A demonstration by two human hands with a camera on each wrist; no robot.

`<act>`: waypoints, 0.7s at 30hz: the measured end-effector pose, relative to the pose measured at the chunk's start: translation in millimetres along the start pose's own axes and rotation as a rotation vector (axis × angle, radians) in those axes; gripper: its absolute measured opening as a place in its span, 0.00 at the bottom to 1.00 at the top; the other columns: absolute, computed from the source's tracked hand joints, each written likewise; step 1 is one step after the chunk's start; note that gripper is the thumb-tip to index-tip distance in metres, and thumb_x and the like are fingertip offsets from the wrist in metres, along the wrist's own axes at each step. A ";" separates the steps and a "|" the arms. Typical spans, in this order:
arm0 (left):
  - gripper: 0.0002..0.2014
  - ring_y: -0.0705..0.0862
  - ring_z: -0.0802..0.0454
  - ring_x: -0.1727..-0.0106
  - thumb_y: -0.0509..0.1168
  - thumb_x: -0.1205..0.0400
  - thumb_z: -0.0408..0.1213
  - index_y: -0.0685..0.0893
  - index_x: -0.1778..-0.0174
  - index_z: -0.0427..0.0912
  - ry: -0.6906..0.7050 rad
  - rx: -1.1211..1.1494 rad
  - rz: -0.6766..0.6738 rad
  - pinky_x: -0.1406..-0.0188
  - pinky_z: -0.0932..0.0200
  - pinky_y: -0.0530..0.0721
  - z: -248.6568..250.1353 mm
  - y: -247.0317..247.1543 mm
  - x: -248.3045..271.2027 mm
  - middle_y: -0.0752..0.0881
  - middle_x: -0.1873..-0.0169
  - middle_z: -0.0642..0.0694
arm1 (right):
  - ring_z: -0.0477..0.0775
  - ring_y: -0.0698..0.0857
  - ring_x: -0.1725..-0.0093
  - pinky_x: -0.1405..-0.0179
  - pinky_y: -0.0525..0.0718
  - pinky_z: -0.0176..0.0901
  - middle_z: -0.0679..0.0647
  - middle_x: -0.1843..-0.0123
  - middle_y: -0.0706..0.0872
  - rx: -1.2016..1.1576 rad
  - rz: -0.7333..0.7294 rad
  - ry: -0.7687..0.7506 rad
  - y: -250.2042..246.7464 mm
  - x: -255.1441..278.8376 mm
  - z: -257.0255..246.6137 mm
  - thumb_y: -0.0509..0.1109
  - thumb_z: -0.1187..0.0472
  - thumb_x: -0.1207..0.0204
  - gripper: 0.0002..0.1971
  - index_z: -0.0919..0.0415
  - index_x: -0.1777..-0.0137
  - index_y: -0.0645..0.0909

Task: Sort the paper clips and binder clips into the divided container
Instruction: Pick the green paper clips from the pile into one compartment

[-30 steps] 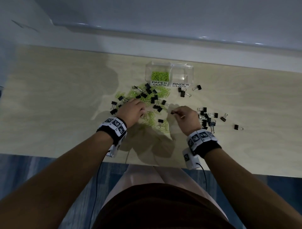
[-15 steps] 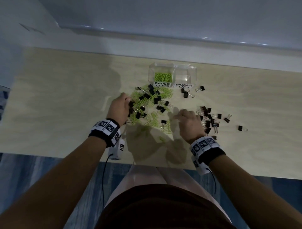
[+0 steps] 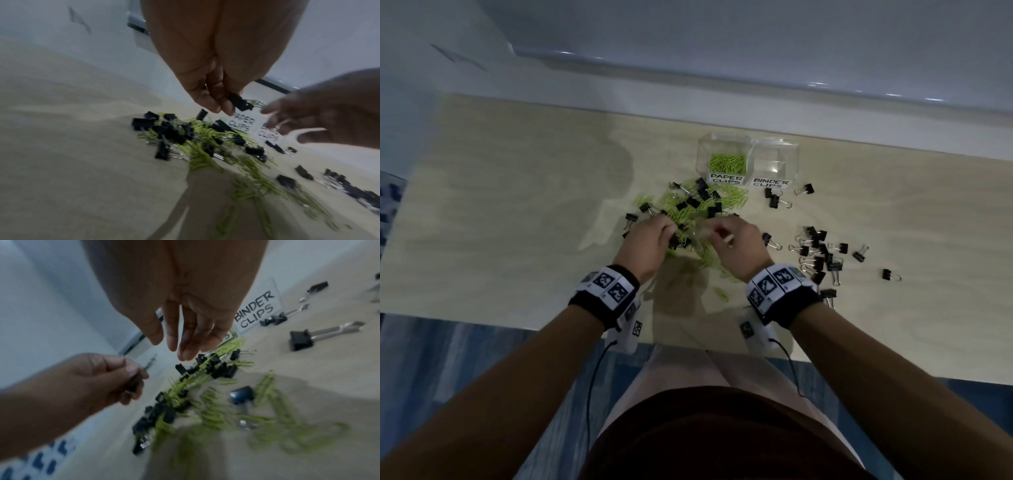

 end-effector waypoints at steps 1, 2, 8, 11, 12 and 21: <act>0.14 0.78 0.48 0.64 0.53 0.13 0.39 0.80 0.55 0.36 0.019 -0.020 -0.026 0.65 0.52 0.75 6.5 2.7 1.0 0.82 0.64 0.43 | 0.43 0.82 0.63 0.63 0.78 0.32 0.49 0.59 0.86 -0.053 -0.012 0.055 -0.2 -4.1 -6.0 0.67 0.57 0.22 0.07 0.57 0.49 0.85; 0.13 0.77 0.49 0.64 0.53 0.13 0.38 0.80 0.55 0.36 0.040 -0.038 -0.034 0.66 0.54 0.73 12.0 4.8 2.1 0.81 0.65 0.45 | 0.41 0.80 0.67 0.67 0.76 0.30 0.47 0.63 0.85 -0.084 -0.034 0.105 0.1 -7.5 -9.4 0.67 0.56 0.22 0.07 0.56 0.53 0.85; 0.11 0.72 0.55 0.59 0.54 0.13 0.35 0.81 0.52 0.36 0.092 -0.095 -0.057 0.62 0.63 0.65 26.0 7.8 5.9 0.79 0.59 0.49 | 0.47 0.82 0.73 0.72 0.82 0.43 0.53 0.70 0.85 -0.114 -0.137 0.209 0.4 -10.7 0.0 0.68 0.61 0.23 0.09 0.59 0.64 0.83; 0.11 0.74 0.49 0.59 0.54 0.14 0.35 0.79 0.55 0.35 0.086 -0.101 -0.096 0.62 0.57 0.67 23.1 11.0 6.3 0.79 0.60 0.44 | 0.34 0.76 0.78 0.73 0.74 0.32 0.45 0.73 0.80 -0.128 -0.181 0.181 0.4 -5.2 2.4 0.68 0.64 0.23 0.09 0.57 0.65 0.82; 0.11 0.75 0.48 0.59 0.55 0.14 0.35 0.79 0.56 0.35 0.093 -0.094 -0.107 0.62 0.55 0.70 22.2 11.9 6.7 0.79 0.61 0.43 | 0.35 0.77 0.76 0.71 0.78 0.36 0.45 0.72 0.82 -0.149 -0.188 0.183 1.4 -4.4 4.7 0.69 0.64 0.24 0.09 0.55 0.65 0.83; 0.12 0.69 0.51 0.57 0.52 0.13 0.36 0.79 0.53 0.33 0.105 -0.128 -0.207 0.62 0.58 0.61 24.1 15.1 5.4 0.76 0.60 0.45 | 0.51 0.84 0.65 0.56 0.87 0.57 0.52 0.67 0.86 -0.290 -0.132 0.225 9.5 -0.5 19.8 0.74 0.70 0.29 0.11 0.53 0.66 0.82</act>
Point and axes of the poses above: each hand's wrist, its own x-axis away from the middle knuckle, its own y-axis out of the palm, z = x × y, the point moved 1 cm from there along -x, towards the middle knuckle
